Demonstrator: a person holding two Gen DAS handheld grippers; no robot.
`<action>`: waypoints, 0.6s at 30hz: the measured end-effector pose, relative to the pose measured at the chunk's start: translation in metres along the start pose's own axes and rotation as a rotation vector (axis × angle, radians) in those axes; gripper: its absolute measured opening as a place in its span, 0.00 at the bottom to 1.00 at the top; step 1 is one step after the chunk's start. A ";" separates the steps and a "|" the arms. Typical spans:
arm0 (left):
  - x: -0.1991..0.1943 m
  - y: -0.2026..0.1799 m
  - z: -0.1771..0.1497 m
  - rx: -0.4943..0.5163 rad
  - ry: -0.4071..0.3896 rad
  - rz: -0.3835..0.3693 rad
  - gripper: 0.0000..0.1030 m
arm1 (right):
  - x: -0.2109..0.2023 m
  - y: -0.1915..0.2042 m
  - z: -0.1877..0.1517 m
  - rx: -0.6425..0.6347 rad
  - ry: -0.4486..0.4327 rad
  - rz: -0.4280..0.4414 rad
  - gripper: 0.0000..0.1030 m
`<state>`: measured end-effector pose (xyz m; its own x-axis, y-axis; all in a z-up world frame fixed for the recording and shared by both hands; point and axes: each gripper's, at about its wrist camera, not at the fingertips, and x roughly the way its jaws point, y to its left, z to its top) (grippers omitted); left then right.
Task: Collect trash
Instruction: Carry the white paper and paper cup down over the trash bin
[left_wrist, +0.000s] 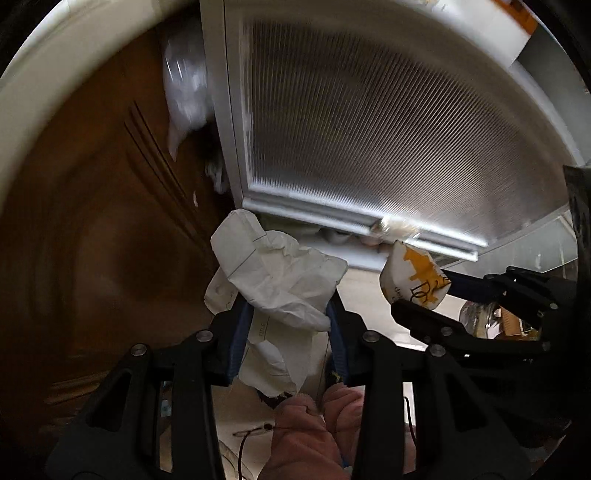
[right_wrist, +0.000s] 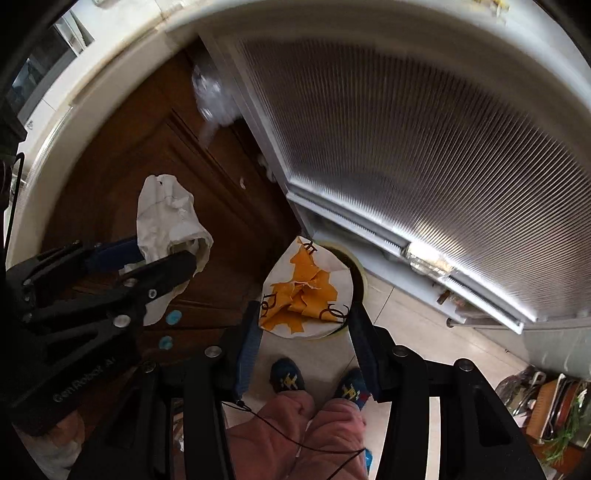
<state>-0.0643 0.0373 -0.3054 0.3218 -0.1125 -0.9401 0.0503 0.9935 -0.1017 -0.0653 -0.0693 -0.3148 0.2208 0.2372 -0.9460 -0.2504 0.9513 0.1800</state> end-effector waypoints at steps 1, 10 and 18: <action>0.018 0.002 -0.004 -0.010 0.022 0.005 0.34 | 0.011 -0.004 0.002 0.002 0.009 0.003 0.45; 0.162 0.025 -0.035 -0.088 0.131 0.038 0.35 | 0.159 -0.051 -0.017 0.034 0.092 0.025 0.46; 0.265 0.038 -0.052 -0.099 0.196 0.052 0.35 | 0.289 -0.071 -0.030 -0.002 0.174 0.027 0.46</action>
<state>-0.0263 0.0458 -0.5756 0.1314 -0.0661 -0.9891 -0.0578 0.9956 -0.0742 -0.0124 -0.0743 -0.6090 0.0476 0.2249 -0.9732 -0.2559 0.9445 0.2058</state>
